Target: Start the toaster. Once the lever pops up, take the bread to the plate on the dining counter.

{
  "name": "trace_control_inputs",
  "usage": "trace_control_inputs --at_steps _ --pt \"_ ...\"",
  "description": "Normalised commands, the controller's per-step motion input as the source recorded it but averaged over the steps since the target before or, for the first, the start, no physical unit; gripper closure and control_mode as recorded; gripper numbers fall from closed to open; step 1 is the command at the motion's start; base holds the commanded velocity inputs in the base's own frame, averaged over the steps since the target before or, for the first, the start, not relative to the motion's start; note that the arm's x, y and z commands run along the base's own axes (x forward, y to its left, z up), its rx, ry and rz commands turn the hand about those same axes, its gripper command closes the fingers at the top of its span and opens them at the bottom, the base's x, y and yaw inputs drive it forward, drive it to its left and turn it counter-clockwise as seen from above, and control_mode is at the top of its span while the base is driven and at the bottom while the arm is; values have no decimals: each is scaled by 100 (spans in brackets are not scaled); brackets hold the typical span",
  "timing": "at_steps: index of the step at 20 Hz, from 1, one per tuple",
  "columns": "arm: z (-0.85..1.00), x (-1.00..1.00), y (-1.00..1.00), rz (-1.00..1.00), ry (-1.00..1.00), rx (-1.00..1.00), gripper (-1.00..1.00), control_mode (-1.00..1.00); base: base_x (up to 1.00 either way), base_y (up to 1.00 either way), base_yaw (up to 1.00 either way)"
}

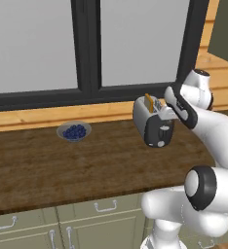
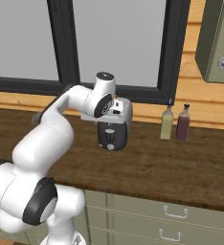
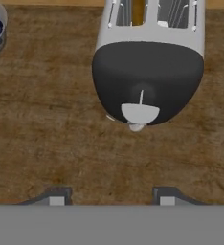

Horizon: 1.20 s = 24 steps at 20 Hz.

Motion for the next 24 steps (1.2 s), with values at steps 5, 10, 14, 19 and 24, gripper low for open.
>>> trace_control_inputs --at_steps 5,10,14,19,24 --pt "-9 19 0 0 0 0 100 -100 0 0 0" --pt "-16 1 -1 0 1 0 100 -100 0 0 0" --pt "-12 7 0 0 3 0 100 -100 0 0 0" --pt "-9 27 0 0 2 0 100 -100 0 0 0" --pt "-24 10 -1 0 5 -1 100 -100 0 0 0"
